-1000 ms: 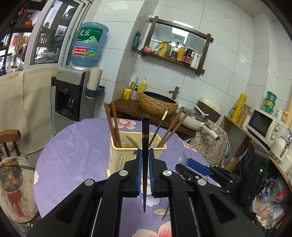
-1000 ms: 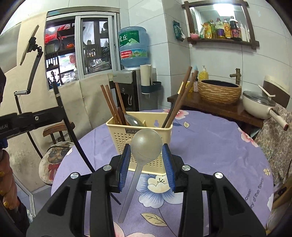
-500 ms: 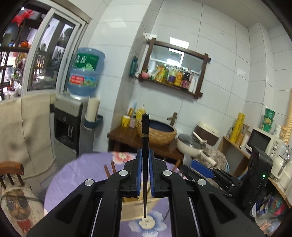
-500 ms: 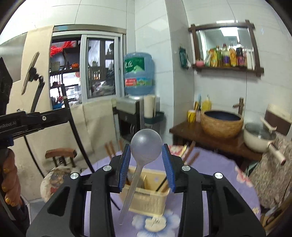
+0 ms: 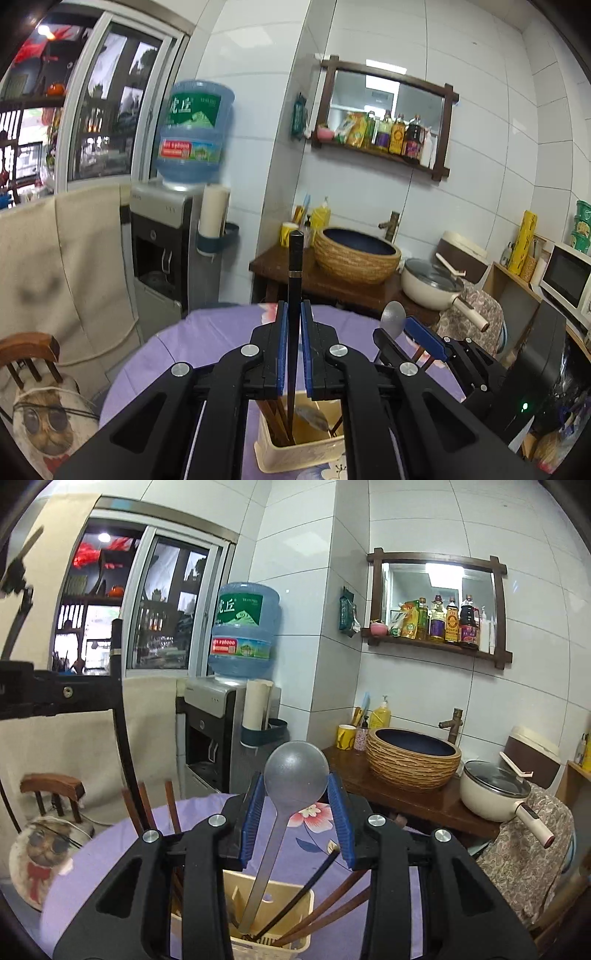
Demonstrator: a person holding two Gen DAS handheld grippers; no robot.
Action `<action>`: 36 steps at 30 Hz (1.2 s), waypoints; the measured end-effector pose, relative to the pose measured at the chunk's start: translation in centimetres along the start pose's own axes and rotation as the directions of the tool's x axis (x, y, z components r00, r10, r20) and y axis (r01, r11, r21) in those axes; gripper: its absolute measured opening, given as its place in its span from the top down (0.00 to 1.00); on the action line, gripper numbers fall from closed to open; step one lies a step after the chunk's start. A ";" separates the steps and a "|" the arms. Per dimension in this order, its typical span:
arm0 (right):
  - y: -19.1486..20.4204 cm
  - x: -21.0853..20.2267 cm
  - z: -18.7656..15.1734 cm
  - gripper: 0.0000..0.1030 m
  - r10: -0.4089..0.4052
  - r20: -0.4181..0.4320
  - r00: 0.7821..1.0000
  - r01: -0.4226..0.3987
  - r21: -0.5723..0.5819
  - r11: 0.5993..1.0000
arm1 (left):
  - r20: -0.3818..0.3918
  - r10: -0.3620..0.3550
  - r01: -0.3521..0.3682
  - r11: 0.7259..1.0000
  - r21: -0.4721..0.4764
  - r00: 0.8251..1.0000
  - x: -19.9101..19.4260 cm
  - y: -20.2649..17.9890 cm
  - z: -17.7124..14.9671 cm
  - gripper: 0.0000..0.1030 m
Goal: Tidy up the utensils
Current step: 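Lower the spoon into the holder with the right tool while the left tool inserts the chopstick, then open both tools and pull them back from the holder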
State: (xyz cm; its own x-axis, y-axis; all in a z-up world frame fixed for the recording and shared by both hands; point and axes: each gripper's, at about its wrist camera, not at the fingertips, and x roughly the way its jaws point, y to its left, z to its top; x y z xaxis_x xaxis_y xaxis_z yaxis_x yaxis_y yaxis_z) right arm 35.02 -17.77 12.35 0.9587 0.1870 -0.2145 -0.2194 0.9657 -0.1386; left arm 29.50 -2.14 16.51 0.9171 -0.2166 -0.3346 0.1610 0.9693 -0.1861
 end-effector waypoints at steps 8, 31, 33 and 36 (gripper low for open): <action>1.8 0.3 -4.6 0.65 0.004 -0.041 0.999 -0.008 -0.076 0.997 | -0.110 -0.021 0.021 1.000 -0.004 0.994 2.8 0.1 -4.3 0.93; 0.0 -13.0 -8.5 0.11 0.095 -0.008 0.995 -0.095 -0.012 0.995 | 0.031 0.019 -0.022 0.994 0.108 0.999 -8.9 0.6 -12.0 0.06; -0.3 -14.4 -10.3 0.08 0.113 -0.029 0.993 -0.112 0.014 0.994 | 0.021 0.016 -0.018 0.996 0.088 1.000 -9.6 1.2 -14.3 0.06; -0.7 -16.5 -13.6 0.08 0.150 -0.067 0.986 -0.144 0.083 0.986 | -0.029 0.008 -0.008 1.000 0.021 1.000 -10.9 2.2 -18.0 0.06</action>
State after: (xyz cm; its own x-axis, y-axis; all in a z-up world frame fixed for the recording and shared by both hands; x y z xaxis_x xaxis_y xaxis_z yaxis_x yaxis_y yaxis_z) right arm 16.93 -23.95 2.81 0.9007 0.3170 -0.2972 -0.3394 0.9403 -0.0259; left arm 13.28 0.22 3.15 0.9075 -0.2118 -0.3627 0.1617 0.9732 -0.1638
